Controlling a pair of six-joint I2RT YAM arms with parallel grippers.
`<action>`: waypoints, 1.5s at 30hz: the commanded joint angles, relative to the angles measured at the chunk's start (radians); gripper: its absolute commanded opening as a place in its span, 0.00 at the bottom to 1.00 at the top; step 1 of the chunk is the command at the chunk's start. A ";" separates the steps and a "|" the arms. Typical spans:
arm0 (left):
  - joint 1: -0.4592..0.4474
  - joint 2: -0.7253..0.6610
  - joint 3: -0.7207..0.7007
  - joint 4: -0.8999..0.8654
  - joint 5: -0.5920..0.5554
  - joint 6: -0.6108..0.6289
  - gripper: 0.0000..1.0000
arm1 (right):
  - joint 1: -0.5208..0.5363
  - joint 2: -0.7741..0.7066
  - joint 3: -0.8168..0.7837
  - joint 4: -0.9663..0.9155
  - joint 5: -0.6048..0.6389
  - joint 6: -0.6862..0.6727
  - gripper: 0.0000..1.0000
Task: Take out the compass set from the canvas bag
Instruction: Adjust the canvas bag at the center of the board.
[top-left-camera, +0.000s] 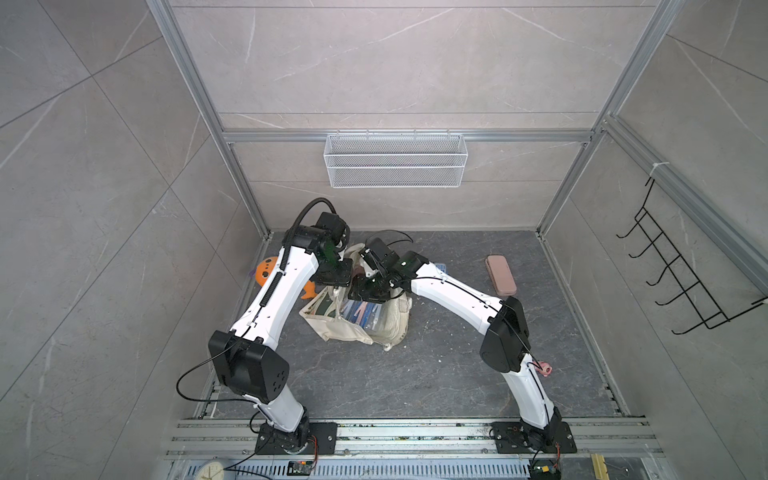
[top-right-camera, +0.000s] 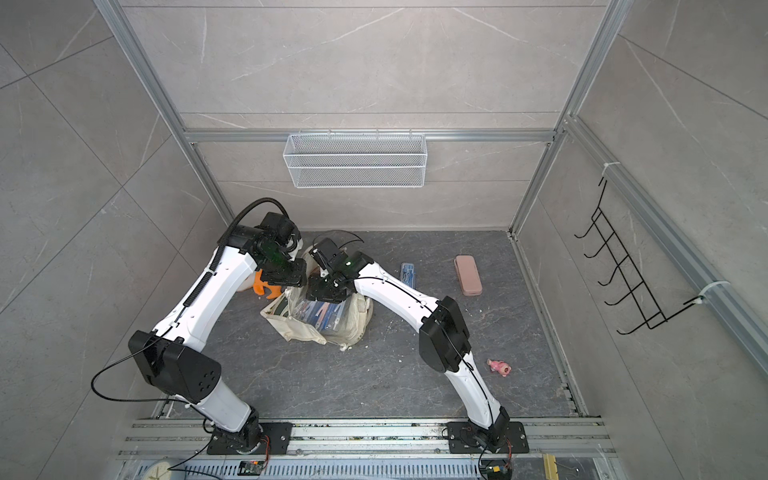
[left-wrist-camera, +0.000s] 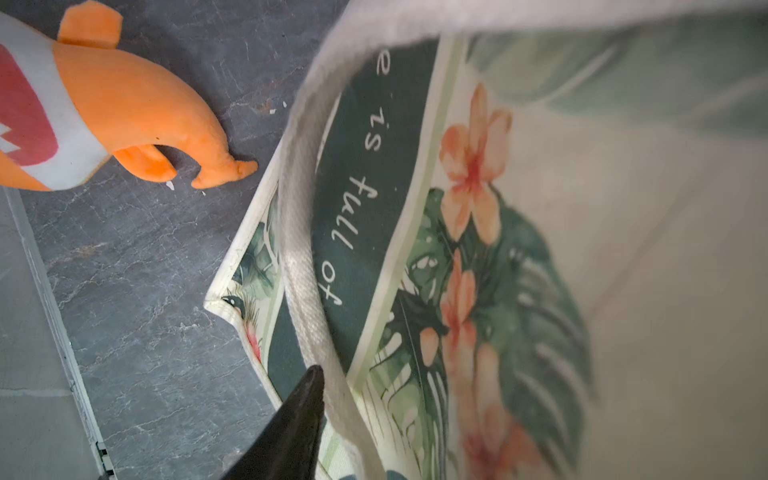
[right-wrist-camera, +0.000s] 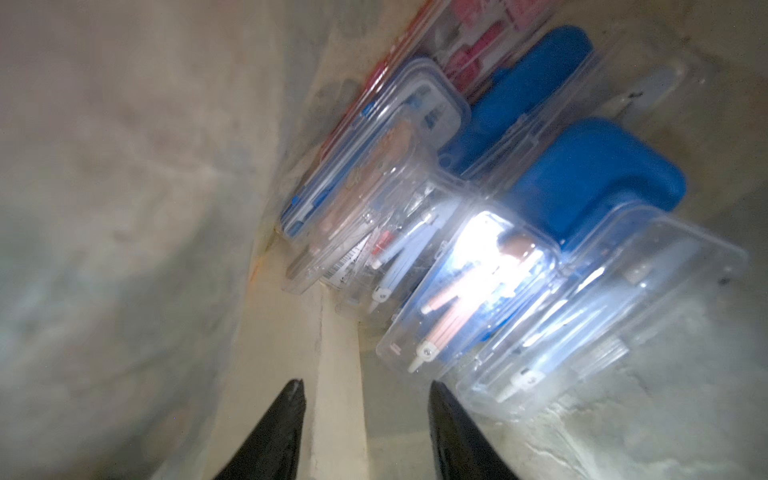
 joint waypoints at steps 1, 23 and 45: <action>0.005 -0.059 -0.002 -0.042 0.032 -0.033 0.51 | -0.018 0.065 0.136 -0.084 -0.013 -0.003 0.52; 0.006 -0.106 -0.111 0.038 0.062 -0.059 0.00 | 0.036 0.386 0.962 -0.691 0.142 -0.018 0.59; 0.006 -0.104 -0.151 0.124 0.096 -0.061 0.00 | 0.059 0.140 0.953 -0.917 0.269 -0.106 0.63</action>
